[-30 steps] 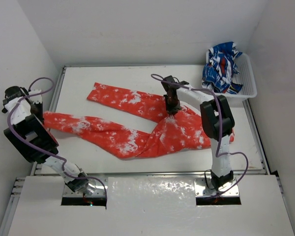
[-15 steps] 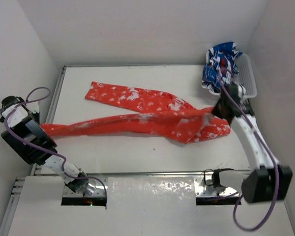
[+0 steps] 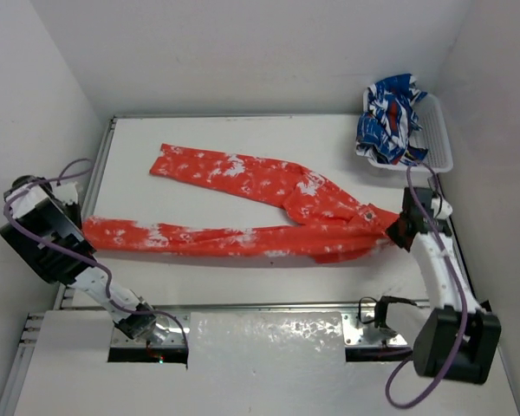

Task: Fold and stack the trousers
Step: Flatten the trousers out

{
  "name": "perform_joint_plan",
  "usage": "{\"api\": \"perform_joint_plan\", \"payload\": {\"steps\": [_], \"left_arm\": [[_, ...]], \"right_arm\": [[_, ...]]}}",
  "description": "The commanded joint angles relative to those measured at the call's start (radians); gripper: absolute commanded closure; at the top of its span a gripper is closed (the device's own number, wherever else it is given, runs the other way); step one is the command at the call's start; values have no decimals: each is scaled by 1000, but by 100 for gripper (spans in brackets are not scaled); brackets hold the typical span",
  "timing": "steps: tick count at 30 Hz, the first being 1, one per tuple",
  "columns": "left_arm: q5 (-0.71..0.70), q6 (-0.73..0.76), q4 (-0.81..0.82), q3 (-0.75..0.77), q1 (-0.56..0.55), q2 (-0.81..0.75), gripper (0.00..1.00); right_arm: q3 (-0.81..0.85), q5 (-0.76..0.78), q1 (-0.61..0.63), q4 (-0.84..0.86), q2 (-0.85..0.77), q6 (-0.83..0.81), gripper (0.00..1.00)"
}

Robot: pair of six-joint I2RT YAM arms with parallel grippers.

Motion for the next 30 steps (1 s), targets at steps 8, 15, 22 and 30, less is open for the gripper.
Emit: {"api": "perform_joint_plan", "payload": {"steps": [8, 15, 22, 30], "left_arm": [[217, -88, -118, 576, -35, 131, 100], [134, -27, -50, 281, -23, -2, 100], [-27, 29, 78, -88, -1, -7, 100], [-114, 39, 121, -146, 3, -24, 100]], "right_arm": [[854, -144, 6, 252, 424, -156, 100], [461, 170, 3, 125, 72, -46, 100], [-117, 347, -121, -38, -122, 125, 100], [-97, 374, -146, -12, 19, 36, 100]]}}
